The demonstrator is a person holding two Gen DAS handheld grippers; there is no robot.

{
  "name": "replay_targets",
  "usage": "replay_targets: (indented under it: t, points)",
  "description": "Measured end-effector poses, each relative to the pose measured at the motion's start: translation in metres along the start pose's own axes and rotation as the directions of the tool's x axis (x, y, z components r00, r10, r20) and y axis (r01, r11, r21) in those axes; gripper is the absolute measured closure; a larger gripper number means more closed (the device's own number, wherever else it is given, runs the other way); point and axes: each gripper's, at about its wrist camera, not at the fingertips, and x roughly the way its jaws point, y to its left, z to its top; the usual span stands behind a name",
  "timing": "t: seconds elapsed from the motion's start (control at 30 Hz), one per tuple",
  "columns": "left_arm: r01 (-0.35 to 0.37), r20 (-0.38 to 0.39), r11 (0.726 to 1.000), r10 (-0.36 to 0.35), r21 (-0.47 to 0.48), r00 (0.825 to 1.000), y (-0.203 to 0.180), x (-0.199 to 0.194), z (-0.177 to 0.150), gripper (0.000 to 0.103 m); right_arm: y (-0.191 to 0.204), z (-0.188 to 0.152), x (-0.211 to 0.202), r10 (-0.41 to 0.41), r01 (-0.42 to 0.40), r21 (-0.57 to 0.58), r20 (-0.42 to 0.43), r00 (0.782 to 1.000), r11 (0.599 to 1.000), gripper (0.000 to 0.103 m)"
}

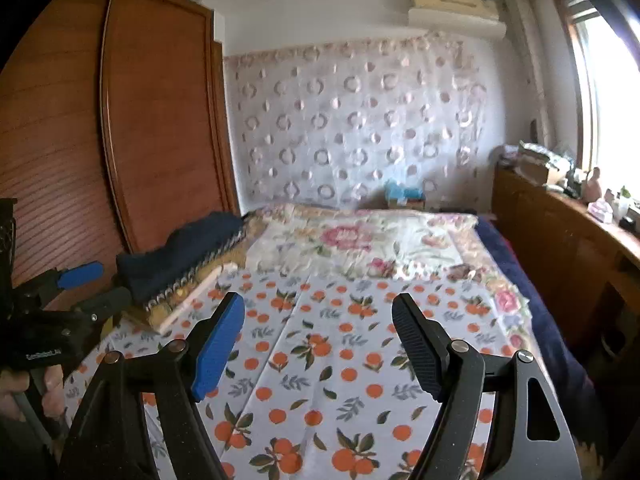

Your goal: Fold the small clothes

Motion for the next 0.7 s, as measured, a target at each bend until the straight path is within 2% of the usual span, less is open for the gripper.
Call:
replay_targets:
  t: [0.27, 0.5, 0.7]
  points:
    - [-0.002, 0.043, 1.000, 0.003, -0.026, 0.999, -0.003, -0.023, 0.018, 0.016, 0.022, 0.002, -0.042, -0.055, 0.054, 0.006, 0.083, 0.995, 0.999, 0.025]
    - [-0.010, 0.054, 0.999, 0.012, -0.040, 0.998, 0.000, -0.025, 0.018, 0.016, 0.025, -0.018, -0.028, -0.070, 0.069, 0.007, 0.092, 0.993, 0.998, 0.025]
    - [-0.022, 0.049, 0.999, 0.025, -0.044, 0.998, -0.001, -0.022, 0.014, 0.016, 0.015, -0.018, -0.030, -0.065, 0.065, 0.005, 0.085, 0.994, 0.998, 0.025]
